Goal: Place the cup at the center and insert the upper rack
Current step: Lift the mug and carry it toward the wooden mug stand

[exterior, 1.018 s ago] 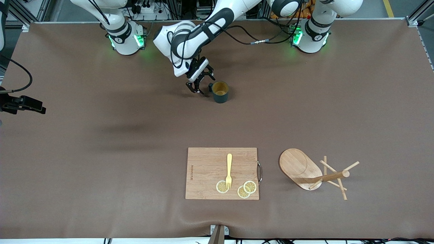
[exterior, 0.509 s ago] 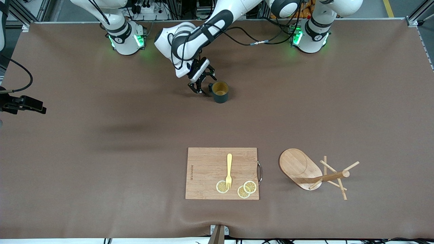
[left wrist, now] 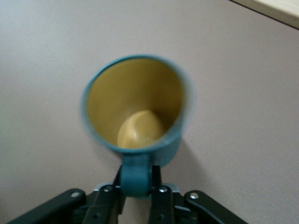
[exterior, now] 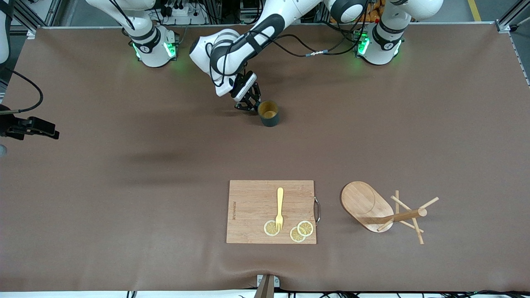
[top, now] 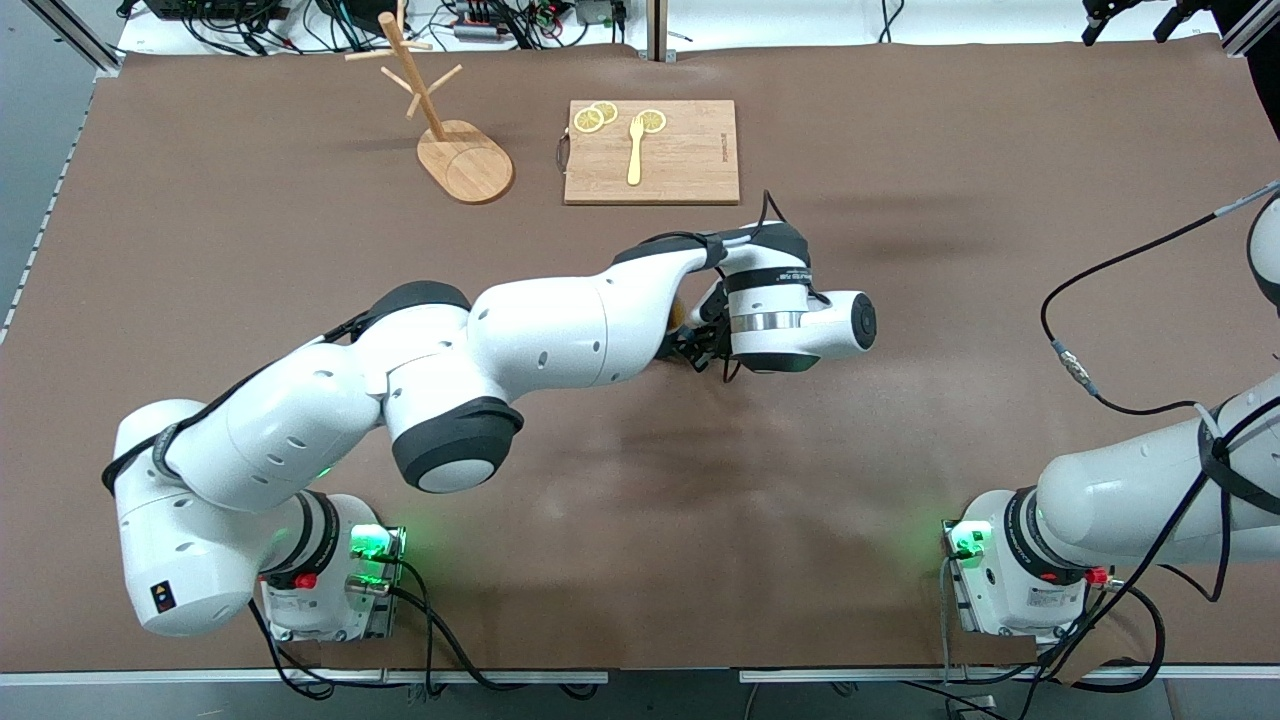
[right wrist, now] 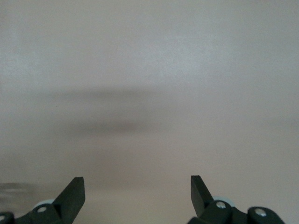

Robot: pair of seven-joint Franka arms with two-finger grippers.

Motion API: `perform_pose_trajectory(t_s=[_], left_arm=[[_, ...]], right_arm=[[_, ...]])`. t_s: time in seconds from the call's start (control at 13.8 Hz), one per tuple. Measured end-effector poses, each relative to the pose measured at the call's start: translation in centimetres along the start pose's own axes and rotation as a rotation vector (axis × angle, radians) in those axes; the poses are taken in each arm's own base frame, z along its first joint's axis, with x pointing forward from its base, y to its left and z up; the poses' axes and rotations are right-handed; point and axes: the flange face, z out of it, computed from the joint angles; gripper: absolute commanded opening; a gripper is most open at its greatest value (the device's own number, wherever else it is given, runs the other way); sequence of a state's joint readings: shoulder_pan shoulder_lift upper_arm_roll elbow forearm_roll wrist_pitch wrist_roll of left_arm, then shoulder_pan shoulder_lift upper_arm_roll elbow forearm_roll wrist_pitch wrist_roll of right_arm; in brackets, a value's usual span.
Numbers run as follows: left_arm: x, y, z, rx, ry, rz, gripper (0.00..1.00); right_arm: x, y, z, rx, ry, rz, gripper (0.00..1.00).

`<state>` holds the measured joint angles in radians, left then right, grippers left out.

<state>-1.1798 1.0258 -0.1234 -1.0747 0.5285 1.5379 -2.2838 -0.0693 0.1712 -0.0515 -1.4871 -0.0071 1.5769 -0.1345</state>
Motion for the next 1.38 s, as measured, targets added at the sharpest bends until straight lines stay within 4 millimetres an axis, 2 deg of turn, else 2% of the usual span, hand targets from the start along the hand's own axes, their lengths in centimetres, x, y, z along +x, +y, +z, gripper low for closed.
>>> perform_pose_trajectory(t_s=[0.44, 0.65, 0.8, 1.02, 1.16, 1.38], left_arm=[[0.4, 0.3, -0.6, -0.008, -0.014, -0.009, 0.00], [2.2, 0.7, -3.5, -0.032, -0.074, -0.028, 0.00], [5.3, 1.2, -6.5, -0.057, -0.128, -0.061, 0.00], [11.6, 2.3, -10.0, -0.105, -0.196, -0.102, 0.00], [16.3, 3.3, -11.7, -0.137, -0.272, -0.131, 0.00], [24.6, 4.2, -13.8, -0.185, -0.401, -0.144, 0.00]], right_arm=[[0.0, -0.1, 0.0, 0.000, 0.000, -0.001, 1.00], [0.0, -0.2, 0.0, 0.000, 0.001, -0.004, 1.00], [0.0, -0.3, 0.0, 0.000, 0.001, -0.004, 1.00], [0.0, -0.3, 0.0, 0.000, 0.001, -0.005, 1.00], [0.0, -0.3, -0.1, 0.000, 0.001, -0.005, 1.00], [0.0, -0.3, -0.1, 0.000, 0.002, -0.005, 1.00]])
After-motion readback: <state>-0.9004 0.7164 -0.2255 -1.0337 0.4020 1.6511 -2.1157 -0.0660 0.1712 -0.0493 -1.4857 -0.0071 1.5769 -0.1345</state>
